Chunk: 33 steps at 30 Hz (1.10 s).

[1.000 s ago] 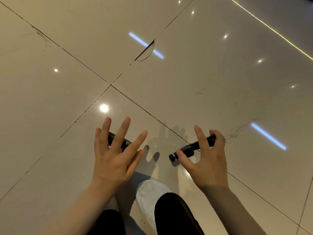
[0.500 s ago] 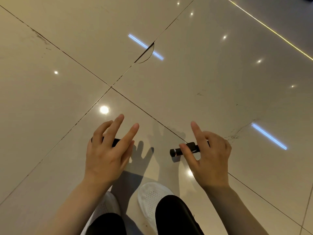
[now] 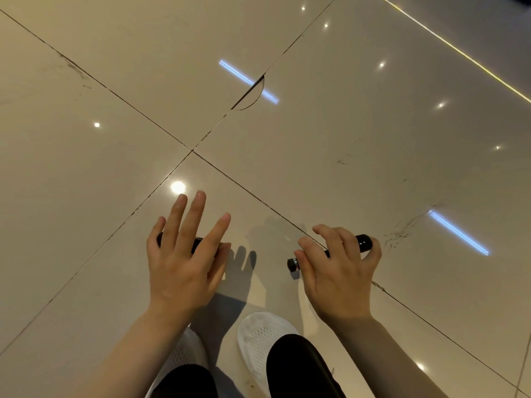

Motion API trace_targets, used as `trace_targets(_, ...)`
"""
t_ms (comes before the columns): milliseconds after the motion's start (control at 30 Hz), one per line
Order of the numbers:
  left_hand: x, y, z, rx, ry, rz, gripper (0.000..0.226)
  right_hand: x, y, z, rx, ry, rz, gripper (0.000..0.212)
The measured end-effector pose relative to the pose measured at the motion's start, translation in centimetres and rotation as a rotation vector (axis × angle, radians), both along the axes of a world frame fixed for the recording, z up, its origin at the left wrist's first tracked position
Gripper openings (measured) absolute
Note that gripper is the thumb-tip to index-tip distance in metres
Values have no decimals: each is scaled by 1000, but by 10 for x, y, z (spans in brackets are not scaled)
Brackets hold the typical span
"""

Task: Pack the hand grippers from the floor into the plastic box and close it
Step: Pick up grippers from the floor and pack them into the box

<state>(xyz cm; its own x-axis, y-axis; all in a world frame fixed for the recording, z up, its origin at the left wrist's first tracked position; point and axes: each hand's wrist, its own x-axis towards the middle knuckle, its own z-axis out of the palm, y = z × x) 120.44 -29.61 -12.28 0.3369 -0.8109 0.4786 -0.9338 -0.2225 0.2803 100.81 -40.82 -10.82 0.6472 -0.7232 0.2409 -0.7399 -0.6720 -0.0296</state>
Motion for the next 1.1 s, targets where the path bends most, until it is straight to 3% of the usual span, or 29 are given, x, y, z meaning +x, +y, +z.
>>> trace_targets(200,-11,4,-1,-28,-19,-46,29,1,-2,5,6,72,71,29)
trace_targets(333,-13,1,8,13,46,-115,29,-10,-8,22,40,110,136,10)
trace_targets(400,-10,-3,27,17,80,-163,32,-17,-9,42,73,66,126,15)
trace_targets(667,-27,-21,221,-91,-133,-409,39,-63,4,208,85,-276,28,38)
trace_targets(833,-72,-13,351,-223,-304,-506,44,-112,32,328,27,-584,-55,24)
trace_targets(967,-118,7,408,-325,-325,-510,45,-146,59,397,-73,-742,-104,22)
trace_targets(1100,-162,21,432,-395,-289,-565,40,-187,85,426,-97,-777,-135,24)
